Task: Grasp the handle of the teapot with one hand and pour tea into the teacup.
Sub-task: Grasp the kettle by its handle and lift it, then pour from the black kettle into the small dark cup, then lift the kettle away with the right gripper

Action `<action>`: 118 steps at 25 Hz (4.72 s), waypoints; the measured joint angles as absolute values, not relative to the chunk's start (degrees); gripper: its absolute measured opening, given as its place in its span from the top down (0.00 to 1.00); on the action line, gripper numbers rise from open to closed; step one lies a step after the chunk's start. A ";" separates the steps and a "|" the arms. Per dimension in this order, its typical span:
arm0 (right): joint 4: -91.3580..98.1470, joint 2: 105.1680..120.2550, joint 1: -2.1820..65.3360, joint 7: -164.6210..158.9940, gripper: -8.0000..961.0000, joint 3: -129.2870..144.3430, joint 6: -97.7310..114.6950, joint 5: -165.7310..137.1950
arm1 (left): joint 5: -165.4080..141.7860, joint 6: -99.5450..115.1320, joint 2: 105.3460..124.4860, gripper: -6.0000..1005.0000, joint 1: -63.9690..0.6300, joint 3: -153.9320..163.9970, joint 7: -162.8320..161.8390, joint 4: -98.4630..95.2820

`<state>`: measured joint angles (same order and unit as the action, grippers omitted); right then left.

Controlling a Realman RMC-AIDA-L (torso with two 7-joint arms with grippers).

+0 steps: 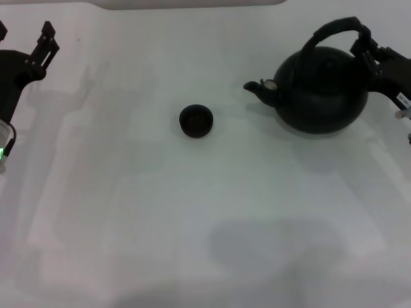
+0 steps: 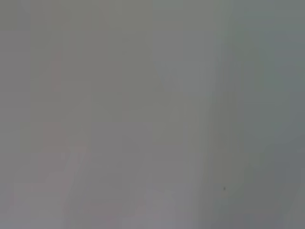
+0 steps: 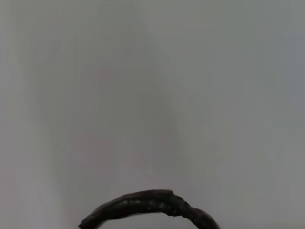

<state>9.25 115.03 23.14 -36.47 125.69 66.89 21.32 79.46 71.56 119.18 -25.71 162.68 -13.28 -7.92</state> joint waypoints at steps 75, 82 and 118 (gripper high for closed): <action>16.28 115.26 31.03 0.41 0.84 125.21 62.70 16.35 | 79.18 70.30 119.09 0.12 -24.08 162.77 -14.85 -9.32; 16.36 115.22 31.29 3.02 0.85 125.30 62.70 16.35 | 79.18 70.30 119.10 0.12 -24.12 162.77 -15.01 -9.41; 15.74 115.13 30.67 11.54 0.86 125.77 63.51 16.25 | 79.18 68.11 119.18 0.12 -24.61 162.52 -15.56 -9.40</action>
